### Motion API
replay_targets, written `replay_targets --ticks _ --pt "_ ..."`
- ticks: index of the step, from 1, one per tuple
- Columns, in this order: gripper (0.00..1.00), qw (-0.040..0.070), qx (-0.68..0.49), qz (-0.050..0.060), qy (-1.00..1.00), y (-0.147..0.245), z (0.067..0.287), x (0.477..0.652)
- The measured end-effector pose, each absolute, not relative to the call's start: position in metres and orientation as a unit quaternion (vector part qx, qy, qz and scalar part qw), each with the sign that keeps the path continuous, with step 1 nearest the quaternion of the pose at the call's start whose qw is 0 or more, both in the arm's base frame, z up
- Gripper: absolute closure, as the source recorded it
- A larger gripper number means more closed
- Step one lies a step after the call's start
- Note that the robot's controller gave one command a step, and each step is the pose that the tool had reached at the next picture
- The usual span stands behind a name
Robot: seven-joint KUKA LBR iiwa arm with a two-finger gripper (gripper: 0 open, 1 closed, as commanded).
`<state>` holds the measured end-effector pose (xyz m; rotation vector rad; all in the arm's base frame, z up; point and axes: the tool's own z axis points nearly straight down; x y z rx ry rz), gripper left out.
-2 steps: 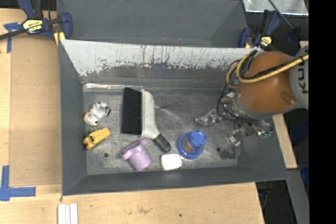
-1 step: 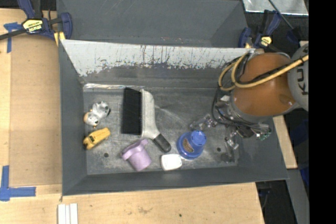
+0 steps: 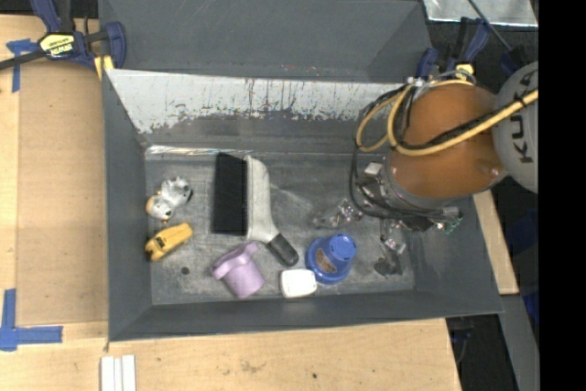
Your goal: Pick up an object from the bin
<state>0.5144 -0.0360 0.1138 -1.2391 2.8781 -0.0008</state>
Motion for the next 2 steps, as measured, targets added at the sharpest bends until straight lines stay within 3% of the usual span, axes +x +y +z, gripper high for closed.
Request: replay_targets --ticks 1,2 --pt "0.00 0.001 -0.323 0.000 0.946 -0.031 0.094 0.504" --pt "0.00 -0.001 -0.390 0.000 0.921 -0.010 0.082 0.503"
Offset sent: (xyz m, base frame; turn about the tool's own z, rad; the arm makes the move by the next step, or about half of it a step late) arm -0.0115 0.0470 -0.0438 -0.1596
